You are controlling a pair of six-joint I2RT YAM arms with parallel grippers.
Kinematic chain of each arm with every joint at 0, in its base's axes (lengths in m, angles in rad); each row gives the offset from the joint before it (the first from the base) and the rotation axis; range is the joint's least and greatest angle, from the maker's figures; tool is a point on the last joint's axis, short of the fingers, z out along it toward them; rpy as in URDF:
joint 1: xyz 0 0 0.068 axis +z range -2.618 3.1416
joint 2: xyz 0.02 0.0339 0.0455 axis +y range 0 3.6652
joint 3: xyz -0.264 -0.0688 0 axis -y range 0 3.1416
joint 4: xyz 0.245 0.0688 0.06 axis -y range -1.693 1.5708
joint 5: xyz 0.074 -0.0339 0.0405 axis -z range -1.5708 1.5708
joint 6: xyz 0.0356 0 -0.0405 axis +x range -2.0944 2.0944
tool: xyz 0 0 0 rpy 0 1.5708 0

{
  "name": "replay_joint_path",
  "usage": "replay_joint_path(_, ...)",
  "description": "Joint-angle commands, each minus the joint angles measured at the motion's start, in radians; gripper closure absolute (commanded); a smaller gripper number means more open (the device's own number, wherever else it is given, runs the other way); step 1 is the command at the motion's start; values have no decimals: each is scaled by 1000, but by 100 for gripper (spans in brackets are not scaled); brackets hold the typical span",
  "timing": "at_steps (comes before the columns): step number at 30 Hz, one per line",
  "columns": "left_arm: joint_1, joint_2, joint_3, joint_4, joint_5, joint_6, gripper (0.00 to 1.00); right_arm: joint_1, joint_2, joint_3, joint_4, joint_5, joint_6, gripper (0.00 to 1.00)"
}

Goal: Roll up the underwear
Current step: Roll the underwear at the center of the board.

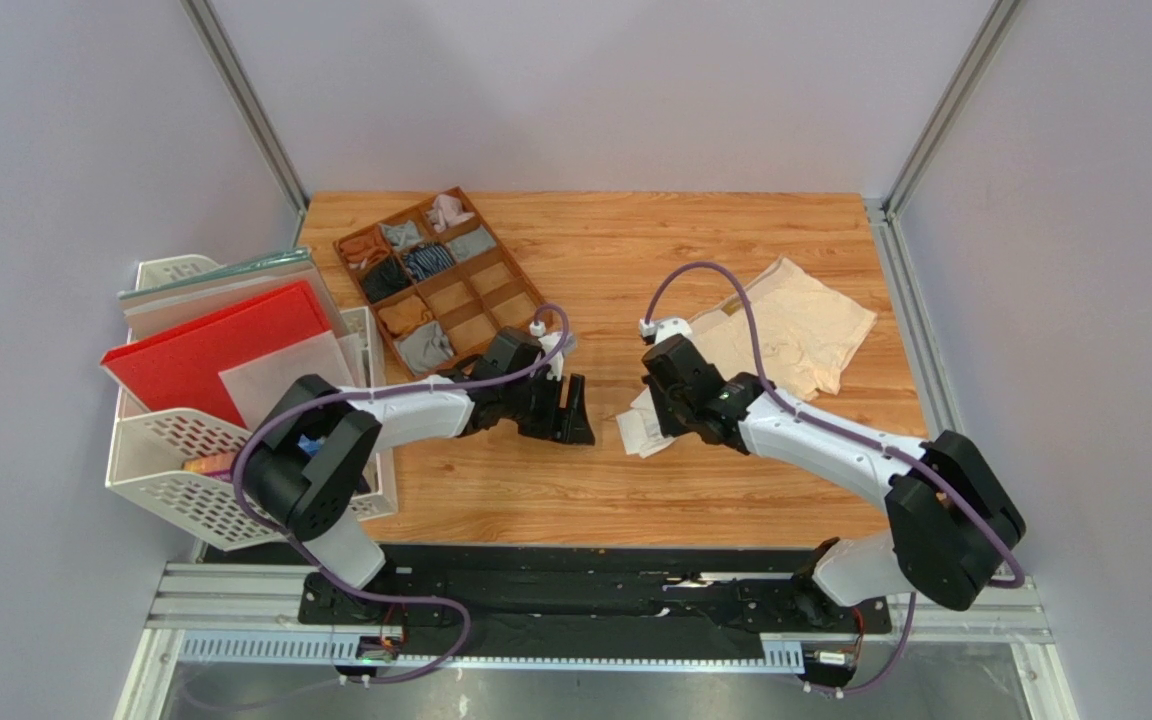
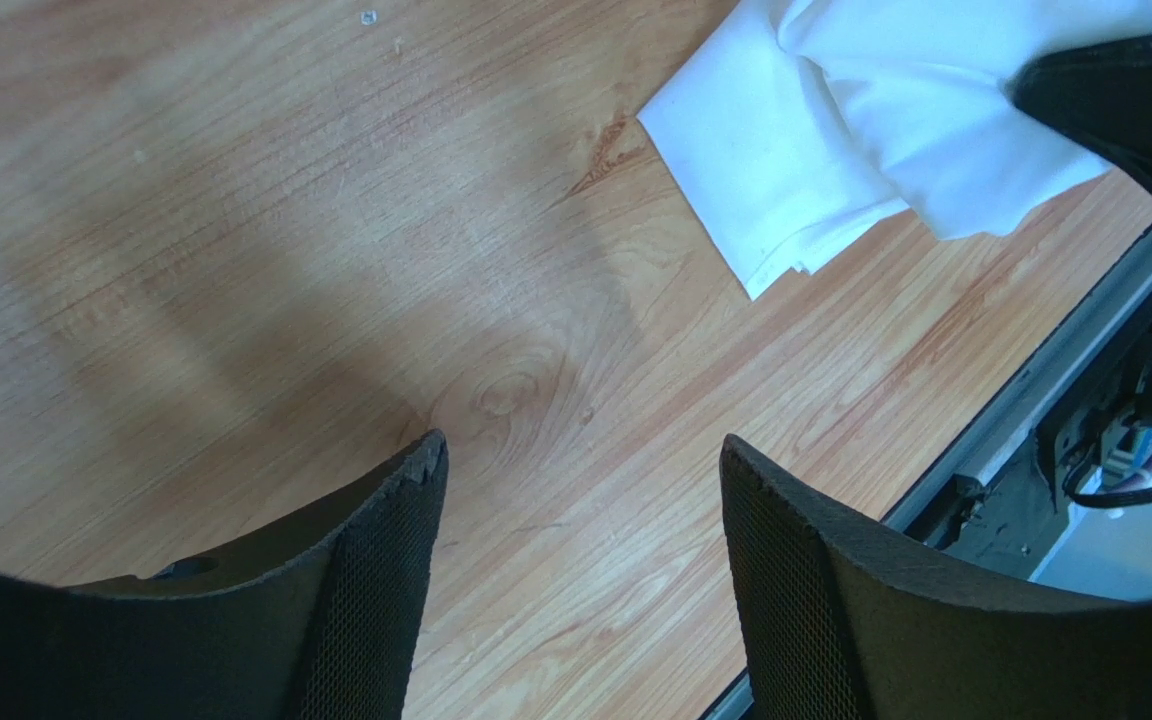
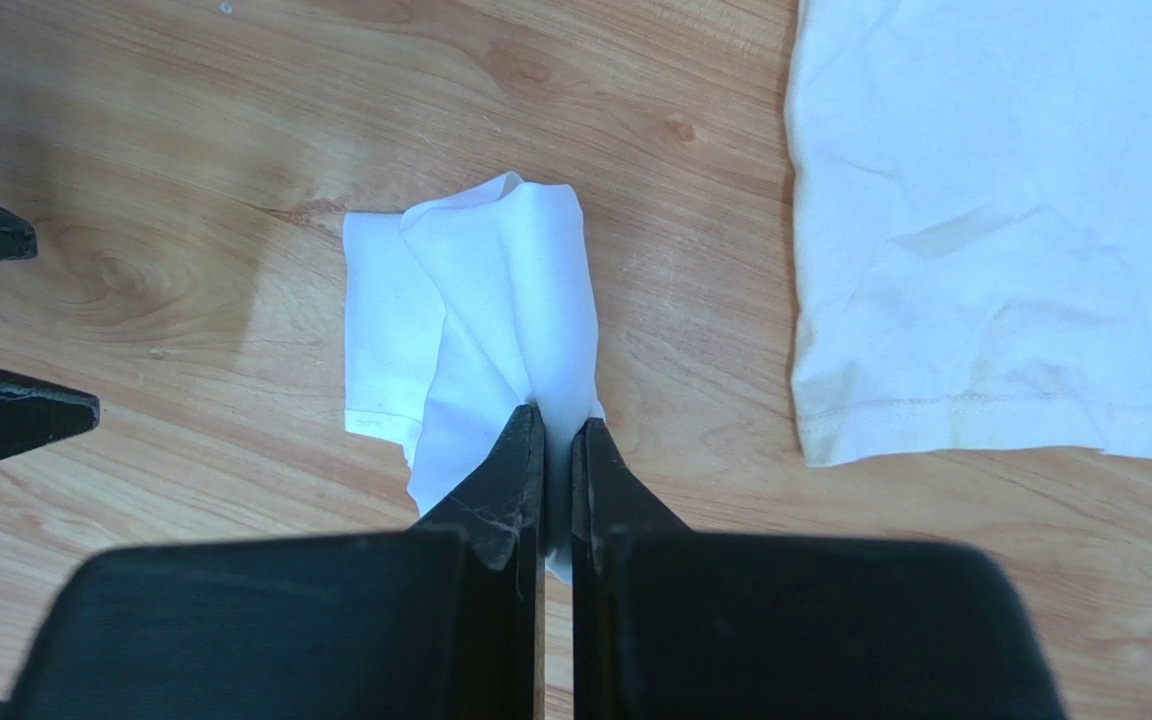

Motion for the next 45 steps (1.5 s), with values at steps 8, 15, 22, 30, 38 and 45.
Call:
replay_joint_path(8,-2,40,-1,143,48,-84,29,91,127,92,-68,269,-14,100)
replay_joint_path(15,-2,57,-10,191,63,-102,32,167,234,179,-150,421,11,100)
replay_joint_path(22,-1,52,-24,231,61,-118,37,245,358,305,-279,553,89,100)
replay_joint_path(30,-2,71,-31,263,60,-145,43,297,452,400,-384,619,192,100)
replay_joint_path(38,-1,141,-13,350,93,-198,45,300,432,393,-355,538,217,89)
replay_joint_path(45,-4,171,-25,407,67,-245,46,291,375,328,-266,452,227,78)
